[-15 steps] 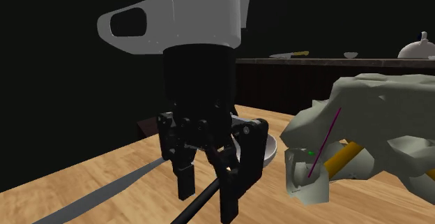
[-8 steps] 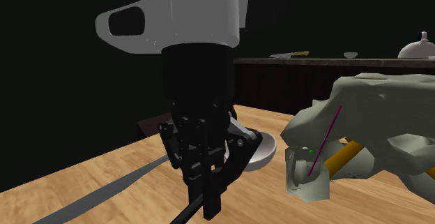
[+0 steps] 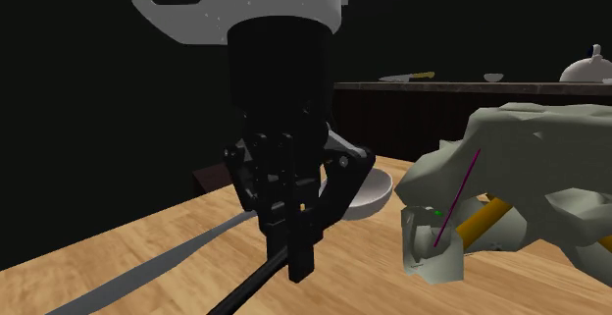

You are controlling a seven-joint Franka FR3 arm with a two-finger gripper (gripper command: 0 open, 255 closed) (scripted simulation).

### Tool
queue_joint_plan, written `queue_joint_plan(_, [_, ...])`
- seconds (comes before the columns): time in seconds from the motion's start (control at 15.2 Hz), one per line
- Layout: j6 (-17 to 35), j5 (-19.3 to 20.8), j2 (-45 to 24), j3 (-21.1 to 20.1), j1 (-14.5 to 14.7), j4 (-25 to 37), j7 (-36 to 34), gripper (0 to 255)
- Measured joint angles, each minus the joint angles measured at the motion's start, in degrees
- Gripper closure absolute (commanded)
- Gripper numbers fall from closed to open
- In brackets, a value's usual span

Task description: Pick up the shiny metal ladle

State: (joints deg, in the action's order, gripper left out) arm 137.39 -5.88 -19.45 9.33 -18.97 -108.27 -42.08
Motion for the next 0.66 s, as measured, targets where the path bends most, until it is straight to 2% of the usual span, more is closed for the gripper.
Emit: queue_joint_plan(0.66, [-6.25,1.04,3.37,0.43,0.23,2.95,-0.73,255])
